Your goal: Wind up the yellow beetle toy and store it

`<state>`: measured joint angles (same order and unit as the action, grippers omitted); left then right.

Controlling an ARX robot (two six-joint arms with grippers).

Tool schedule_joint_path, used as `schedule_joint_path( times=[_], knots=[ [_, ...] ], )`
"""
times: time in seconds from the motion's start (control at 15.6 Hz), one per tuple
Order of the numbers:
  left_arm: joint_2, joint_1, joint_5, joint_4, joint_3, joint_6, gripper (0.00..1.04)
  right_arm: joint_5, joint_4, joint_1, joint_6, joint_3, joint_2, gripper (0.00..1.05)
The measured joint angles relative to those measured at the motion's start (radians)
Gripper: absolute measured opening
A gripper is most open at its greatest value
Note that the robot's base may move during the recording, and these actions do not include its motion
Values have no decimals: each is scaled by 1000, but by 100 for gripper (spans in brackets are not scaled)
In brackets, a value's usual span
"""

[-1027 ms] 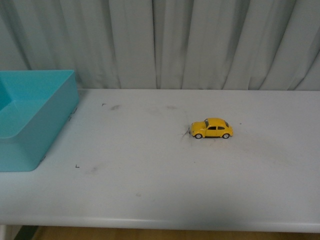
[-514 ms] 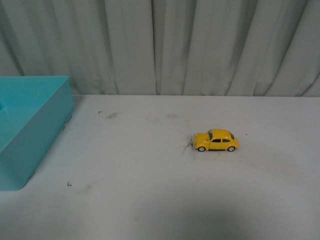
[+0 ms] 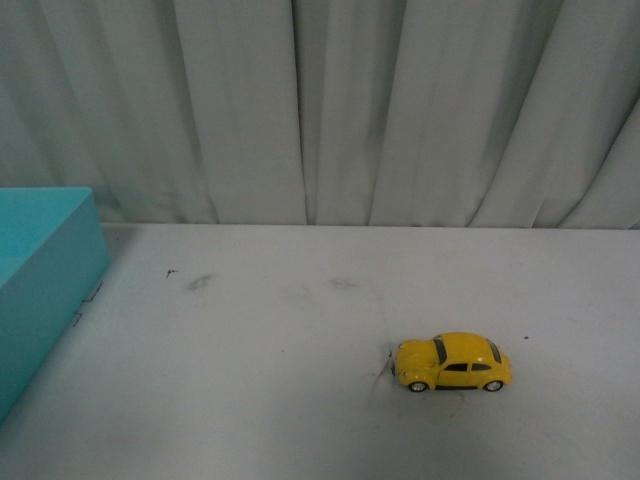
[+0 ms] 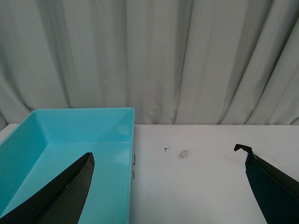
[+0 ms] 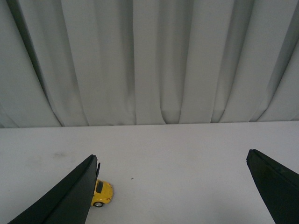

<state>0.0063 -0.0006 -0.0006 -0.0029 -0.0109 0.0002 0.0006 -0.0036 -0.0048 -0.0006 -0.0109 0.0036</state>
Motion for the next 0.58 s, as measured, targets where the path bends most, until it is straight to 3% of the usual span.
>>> schedule_joint_path(
  times=[0.58],
  knots=[
    [0,0,0,0,0,0,98,0,0,0,0,0,-1,98]
  ],
)
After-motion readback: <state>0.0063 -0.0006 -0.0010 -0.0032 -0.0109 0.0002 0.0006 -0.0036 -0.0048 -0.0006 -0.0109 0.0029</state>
